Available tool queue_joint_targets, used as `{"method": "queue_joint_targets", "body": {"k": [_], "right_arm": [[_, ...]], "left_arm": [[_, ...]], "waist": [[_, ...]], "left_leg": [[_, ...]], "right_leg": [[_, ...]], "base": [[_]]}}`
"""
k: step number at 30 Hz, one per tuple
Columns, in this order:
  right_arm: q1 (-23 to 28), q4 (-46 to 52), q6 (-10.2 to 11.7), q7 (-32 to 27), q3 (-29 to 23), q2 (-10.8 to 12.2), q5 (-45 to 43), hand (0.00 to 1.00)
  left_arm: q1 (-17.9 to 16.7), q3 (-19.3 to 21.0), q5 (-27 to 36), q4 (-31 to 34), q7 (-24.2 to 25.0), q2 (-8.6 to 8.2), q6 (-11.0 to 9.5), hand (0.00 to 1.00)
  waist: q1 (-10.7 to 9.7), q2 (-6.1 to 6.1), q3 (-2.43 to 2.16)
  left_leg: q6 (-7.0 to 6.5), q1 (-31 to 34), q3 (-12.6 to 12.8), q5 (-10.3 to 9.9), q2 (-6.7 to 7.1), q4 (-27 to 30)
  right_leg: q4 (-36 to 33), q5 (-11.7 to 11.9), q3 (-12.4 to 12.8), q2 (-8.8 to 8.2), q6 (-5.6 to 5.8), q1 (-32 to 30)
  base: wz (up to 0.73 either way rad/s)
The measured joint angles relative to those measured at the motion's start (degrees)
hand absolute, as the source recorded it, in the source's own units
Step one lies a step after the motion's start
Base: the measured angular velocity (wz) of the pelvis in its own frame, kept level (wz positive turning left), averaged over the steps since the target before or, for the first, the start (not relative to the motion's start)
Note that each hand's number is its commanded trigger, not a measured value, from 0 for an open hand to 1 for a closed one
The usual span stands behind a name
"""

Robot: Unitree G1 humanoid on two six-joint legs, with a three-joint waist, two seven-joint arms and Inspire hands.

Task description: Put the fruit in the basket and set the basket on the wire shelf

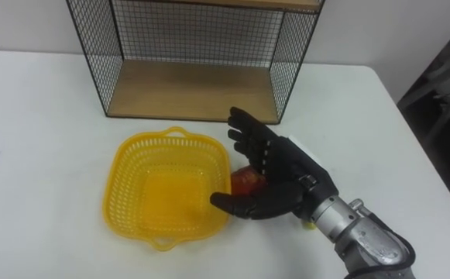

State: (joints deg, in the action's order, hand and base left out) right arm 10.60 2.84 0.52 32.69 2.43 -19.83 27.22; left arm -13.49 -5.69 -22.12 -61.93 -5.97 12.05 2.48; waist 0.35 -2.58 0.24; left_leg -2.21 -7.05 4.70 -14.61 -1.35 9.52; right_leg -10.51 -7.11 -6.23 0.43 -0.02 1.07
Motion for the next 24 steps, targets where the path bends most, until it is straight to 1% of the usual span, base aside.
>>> {"method": "queue_joint_targets", "body": {"k": [2, 4, 7, 24], "right_arm": [[0.13, 0.0, -0.21, 0.0, -0.08, 0.0, 0.0, 0.0], [0.21, 0.0, -0.62, 0.07, -0.22, 0.0, 0.0, 0.0], [0.22, 0.0, -0.67, 0.56, -1.06, 0.0, 0.0, 0.0], [0.32, 0.0, -0.67, 0.63, -1.56, 0.0, 0.0, 0.0]], "left_arm": [[-0.05, 0.0, 0.0, 0.0, 0.01, 0.0, 0.0, 0.0], [0.07, 0.01, 0.0, 0.0, 0.01, 0.0, 0.0, 0.0], [0.13, 0.0, 0.0, 0.0, 0.02, 0.0, 0.0, 0.0], [0.06, 0.0, 0.02, 0.0, 0.02, 0.0, 0.01, 0.0]], "waist": [[-0.11, -0.07, -0.05], [-0.15, -0.17, -0.24], [-0.12, -0.27, -0.34], [-0.11, -0.29, -0.33]], "left_leg": [[0.0, -0.07, 0.04, 0.0, 0.0, 0.03], [0.0, -0.14, 0.1, 0.0, 0.01, 0.02], [0.0, -0.26, 0.16, 0.0, 0.0, 0.03], [0.0, -0.55, 0.35, 0.0, 0.0, 0.01]], "right_leg": [[-0.02, 0.0, 0.01, 0.01, 0.0, 0.01], [-0.05, 0.0, 0.01, 0.02, 0.0, 0.03], [-0.08, 0.0, 0.03, 0.02, 0.0, 0.12], [-0.08, 0.0, 0.16, 0.05, 0.0, 0.3]], "base": [[-0.02], [0.0], [0.0], [0.0]]}}
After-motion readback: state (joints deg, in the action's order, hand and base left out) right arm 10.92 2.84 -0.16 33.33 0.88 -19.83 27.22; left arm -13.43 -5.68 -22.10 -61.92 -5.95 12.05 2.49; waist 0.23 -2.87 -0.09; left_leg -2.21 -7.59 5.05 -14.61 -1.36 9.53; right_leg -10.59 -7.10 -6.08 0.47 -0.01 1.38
